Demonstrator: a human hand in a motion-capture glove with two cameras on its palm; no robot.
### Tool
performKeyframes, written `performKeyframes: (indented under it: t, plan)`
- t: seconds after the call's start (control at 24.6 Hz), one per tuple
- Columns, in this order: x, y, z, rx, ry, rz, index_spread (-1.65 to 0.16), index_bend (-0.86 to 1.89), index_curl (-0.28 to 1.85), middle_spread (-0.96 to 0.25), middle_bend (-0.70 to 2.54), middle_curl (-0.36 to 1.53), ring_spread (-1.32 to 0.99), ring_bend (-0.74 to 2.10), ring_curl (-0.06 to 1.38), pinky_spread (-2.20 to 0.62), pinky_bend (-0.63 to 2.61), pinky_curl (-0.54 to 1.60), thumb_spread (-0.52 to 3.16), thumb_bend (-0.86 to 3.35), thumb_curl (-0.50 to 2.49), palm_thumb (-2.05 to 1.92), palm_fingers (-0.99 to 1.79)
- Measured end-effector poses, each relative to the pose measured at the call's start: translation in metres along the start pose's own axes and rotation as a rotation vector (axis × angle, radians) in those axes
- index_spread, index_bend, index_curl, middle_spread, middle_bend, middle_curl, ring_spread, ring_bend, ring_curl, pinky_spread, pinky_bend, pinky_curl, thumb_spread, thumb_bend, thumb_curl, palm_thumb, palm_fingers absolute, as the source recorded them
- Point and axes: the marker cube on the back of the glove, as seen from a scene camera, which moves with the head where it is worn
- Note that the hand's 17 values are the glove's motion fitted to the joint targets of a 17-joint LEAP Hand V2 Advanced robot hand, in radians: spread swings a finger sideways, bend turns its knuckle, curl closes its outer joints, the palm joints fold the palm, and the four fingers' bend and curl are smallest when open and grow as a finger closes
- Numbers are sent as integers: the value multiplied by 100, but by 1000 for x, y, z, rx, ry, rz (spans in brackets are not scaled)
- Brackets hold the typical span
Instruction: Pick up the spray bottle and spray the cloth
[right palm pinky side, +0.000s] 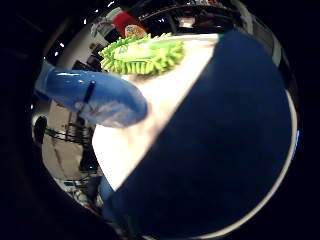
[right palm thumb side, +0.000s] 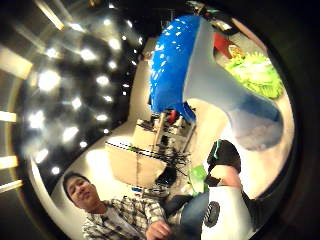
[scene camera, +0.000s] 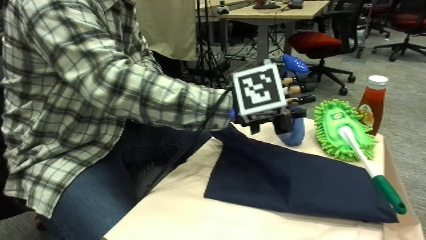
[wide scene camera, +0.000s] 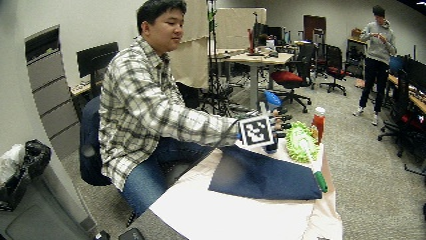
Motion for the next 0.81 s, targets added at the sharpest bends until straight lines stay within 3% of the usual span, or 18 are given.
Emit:
performKeyframes:
  t: [0.16,0.37,0.57,0.81]
  plan:
    - [-4,61,-46,-29,265,-2,-39,17,42,-15,27,36,-9,22,31,14,19,35,70,-4,72,93,9]
    - [-14,180,-98,4,539,23,-39,18,41,-15,24,35,-5,21,30,16,18,34,80,-3,70,90,10]
    - [-20,297,-124,76,655,70,-39,20,40,-13,23,35,-2,19,30,16,16,33,85,-2,68,89,12]
    - [-35,394,-126,59,751,108,-39,20,40,-12,23,35,-1,20,29,16,15,30,92,-3,66,85,14]
